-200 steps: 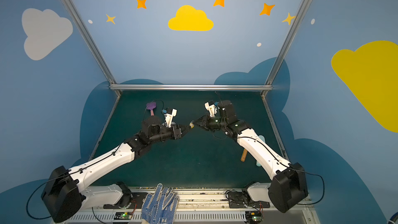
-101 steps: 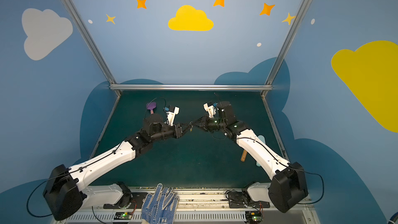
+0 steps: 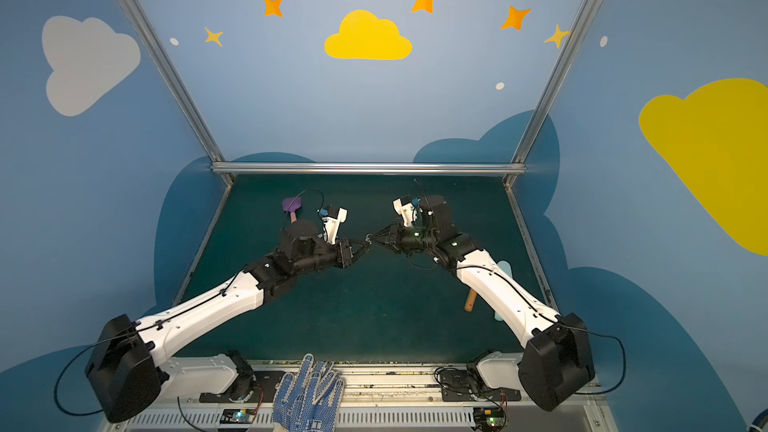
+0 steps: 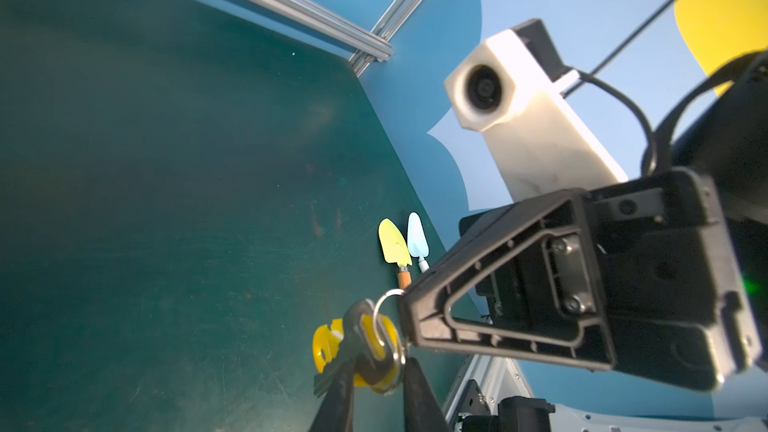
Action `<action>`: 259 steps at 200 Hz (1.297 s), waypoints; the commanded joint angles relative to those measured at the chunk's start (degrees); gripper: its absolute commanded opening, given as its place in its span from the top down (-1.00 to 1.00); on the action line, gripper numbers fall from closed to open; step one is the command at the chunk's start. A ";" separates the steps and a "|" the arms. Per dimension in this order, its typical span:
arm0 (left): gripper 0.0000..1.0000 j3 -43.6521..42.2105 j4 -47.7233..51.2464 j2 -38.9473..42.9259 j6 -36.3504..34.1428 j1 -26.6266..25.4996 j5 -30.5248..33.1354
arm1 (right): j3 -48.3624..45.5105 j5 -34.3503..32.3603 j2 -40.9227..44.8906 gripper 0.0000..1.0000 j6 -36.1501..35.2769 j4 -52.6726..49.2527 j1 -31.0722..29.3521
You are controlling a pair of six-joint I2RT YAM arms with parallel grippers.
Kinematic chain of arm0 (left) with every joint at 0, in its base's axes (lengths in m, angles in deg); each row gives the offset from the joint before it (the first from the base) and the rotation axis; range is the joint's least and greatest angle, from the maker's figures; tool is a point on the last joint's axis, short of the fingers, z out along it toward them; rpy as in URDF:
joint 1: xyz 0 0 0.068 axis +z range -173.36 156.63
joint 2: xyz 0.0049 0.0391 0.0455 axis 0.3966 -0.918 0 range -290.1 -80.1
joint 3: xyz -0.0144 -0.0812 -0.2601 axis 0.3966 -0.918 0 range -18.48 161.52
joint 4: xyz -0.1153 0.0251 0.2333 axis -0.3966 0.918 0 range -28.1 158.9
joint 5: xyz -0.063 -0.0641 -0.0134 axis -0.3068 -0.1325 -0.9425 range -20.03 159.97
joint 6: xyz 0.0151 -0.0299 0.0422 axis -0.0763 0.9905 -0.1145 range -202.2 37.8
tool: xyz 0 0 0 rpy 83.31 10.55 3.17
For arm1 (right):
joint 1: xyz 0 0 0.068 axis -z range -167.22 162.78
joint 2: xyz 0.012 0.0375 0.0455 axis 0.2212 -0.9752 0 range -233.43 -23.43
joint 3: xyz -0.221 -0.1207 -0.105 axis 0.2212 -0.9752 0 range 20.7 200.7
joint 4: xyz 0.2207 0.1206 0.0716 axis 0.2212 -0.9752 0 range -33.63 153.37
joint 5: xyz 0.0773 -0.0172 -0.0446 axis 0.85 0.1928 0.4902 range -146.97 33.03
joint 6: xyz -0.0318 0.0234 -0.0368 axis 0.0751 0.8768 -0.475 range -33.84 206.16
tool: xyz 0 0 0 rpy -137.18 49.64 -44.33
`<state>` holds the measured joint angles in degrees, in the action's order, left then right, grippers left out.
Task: Put the keys on the keyring
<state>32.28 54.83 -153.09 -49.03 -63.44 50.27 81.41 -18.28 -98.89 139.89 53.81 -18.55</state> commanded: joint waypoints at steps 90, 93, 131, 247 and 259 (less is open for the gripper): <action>0.87 2.82 4.14 2.12 -2.95 -0.17 3.47 | -1.63 0.88 1.24 1.00 0.49 0.75 -0.22; 0.84 2.81 4.17 2.26 -3.06 -0.10 3.46 | -1.71 1.00 1.20 1.00 0.57 0.89 -0.21; 0.57 3.25 4.44 1.42 -3.58 -0.07 2.82 | -2.17 1.66 1.15 1.00 1.45 2.15 -0.24; 0.71 2.76 1.51 0.02 -1.53 -0.25 -1.67 | -3.29 2.48 1.10 1.00 3.64 5.53 0.12; 0.68 2.55 1.62 0.29 -1.45 -0.34 -1.59 | -3.39 2.36 1.28 1.00 3.61 5.41 0.25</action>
<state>34.82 58.48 -152.76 -50.87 -63.31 50.71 78.65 -16.81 -98.39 143.11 57.66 -18.27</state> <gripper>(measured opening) 0.149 0.050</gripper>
